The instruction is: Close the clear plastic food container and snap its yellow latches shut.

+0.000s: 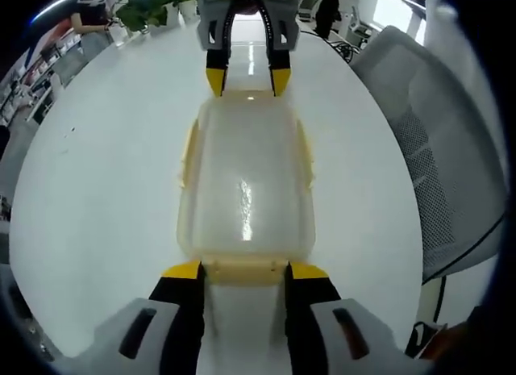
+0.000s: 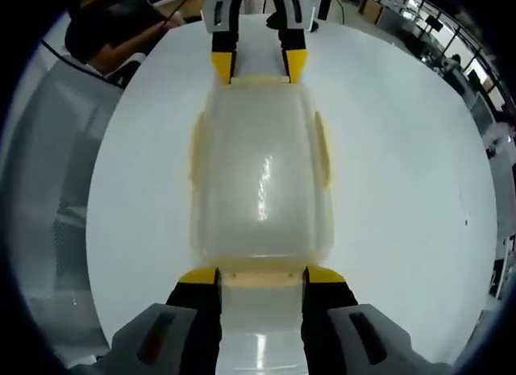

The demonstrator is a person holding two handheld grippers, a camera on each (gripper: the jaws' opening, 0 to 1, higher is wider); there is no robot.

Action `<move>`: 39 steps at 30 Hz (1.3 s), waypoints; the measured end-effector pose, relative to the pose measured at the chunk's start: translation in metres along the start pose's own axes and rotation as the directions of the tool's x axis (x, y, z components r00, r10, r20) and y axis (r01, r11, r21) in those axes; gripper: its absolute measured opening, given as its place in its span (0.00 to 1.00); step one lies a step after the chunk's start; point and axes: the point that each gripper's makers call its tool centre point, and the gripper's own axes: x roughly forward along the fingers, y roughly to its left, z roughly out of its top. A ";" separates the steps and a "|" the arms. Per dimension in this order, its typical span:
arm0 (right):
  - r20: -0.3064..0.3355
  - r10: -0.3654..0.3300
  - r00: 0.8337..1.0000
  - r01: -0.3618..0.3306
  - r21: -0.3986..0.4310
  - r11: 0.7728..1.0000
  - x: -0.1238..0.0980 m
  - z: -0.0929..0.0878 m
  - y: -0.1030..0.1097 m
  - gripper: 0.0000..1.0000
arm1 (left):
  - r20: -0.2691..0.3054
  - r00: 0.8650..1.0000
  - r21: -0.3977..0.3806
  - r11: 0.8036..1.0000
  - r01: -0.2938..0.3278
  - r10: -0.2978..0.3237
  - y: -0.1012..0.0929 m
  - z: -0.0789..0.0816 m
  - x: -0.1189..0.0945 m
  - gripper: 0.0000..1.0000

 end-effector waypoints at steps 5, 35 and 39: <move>0.010 0.022 1.000 -0.022 -0.027 0.999 -0.002 0.001 0.005 0.37 | 0.007 1.000 -0.025 1.000 0.014 -0.014 -0.007 0.001 -0.002 0.38; 0.066 -0.016 0.998 0.018 -0.024 1.000 -0.063 -0.004 0.016 0.37 | 0.012 1.000 0.016 1.000 -0.025 0.025 -0.015 0.044 -0.048 0.38; 0.069 -0.023 0.997 0.025 -0.026 0.999 -0.070 -0.007 0.015 0.37 | 0.011 1.000 0.017 1.000 -0.025 0.025 -0.014 0.051 -0.052 0.38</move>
